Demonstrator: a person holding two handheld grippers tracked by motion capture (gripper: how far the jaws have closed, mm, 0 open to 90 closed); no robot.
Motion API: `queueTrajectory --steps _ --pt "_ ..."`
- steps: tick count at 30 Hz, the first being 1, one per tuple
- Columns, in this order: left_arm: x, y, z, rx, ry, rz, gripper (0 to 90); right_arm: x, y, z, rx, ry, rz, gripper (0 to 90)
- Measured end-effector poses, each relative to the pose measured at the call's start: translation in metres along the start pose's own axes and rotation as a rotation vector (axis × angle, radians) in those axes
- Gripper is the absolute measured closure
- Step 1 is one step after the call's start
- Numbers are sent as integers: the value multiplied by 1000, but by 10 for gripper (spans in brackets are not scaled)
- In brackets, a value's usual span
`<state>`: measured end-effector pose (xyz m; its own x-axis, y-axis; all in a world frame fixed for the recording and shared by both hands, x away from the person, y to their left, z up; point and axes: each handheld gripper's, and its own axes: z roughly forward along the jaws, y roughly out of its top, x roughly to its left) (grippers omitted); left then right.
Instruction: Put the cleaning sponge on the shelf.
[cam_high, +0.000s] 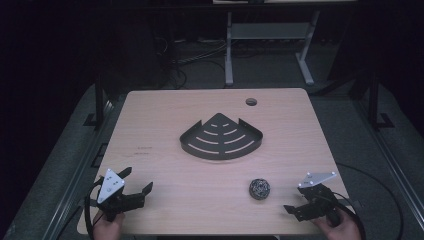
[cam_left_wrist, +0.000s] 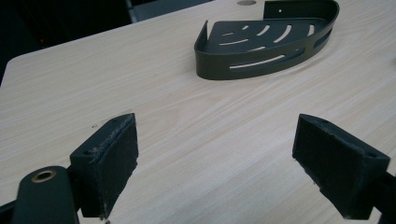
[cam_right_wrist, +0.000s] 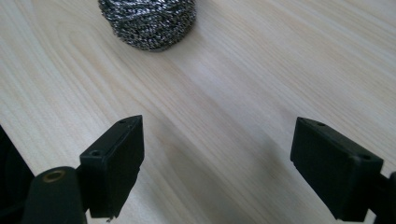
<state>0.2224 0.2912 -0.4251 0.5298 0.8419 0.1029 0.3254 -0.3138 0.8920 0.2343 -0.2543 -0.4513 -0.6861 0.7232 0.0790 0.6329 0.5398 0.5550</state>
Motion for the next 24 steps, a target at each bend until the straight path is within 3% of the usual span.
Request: queueTrajectory --steps 24 --pt "1 0 0 1 1 -4 137 17 13 9 20 16 -75 170"
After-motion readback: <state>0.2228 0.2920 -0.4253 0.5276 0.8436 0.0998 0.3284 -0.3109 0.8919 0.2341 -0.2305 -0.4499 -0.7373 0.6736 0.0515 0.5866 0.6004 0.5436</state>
